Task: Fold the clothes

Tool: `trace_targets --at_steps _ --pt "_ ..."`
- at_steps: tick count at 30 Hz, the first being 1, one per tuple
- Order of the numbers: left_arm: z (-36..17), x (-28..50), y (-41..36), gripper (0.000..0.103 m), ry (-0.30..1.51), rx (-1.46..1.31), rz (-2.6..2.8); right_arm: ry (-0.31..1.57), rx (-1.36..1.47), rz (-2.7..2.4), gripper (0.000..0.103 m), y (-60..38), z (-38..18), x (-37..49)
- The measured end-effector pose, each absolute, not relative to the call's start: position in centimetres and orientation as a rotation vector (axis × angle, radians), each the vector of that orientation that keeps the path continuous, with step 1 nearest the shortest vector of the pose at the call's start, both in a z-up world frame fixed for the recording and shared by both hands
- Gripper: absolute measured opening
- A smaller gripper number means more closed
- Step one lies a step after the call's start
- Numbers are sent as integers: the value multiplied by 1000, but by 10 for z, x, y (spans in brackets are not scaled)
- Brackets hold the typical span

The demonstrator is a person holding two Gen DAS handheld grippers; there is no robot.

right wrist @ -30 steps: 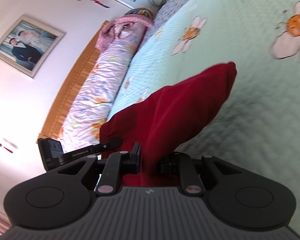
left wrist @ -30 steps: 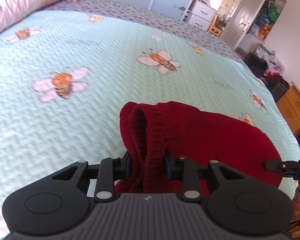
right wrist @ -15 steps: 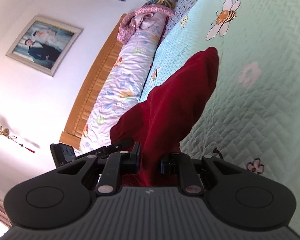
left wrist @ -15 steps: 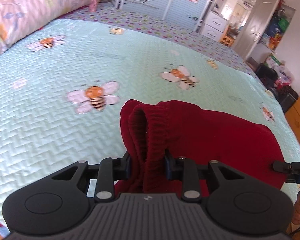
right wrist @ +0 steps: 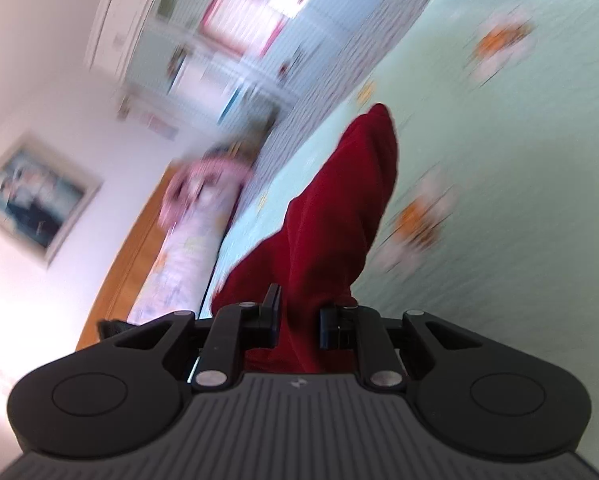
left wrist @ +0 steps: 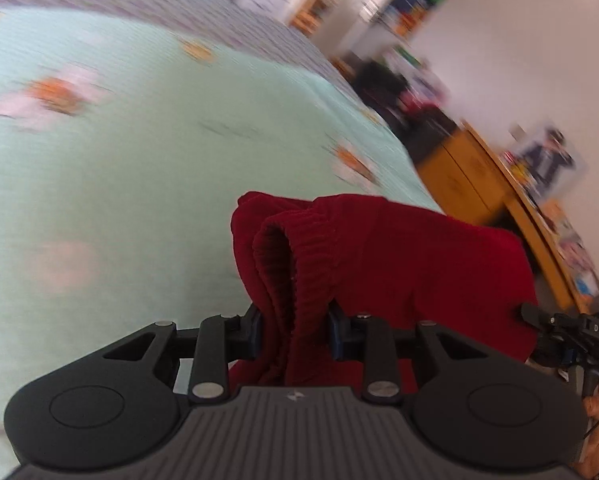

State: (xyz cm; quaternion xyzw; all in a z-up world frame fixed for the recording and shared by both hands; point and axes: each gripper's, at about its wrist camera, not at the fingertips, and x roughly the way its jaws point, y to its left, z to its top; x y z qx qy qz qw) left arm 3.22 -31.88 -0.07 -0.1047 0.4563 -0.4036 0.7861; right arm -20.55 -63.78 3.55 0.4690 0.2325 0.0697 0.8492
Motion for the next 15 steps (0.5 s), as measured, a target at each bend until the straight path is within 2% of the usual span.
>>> trace_targets --at_steps 4,8,15 --pt "-15 25 -414 32 1038 -149 -960 407 1043 4 19 -700 24 -262" --pt "-25 17 -485 32 1074 -71 -999 403 1062 -130 19 -751 1 -294" --pt "-43 21 -552 32 1096 35 -998 377 1108 -251 19 -805 -38 -312"
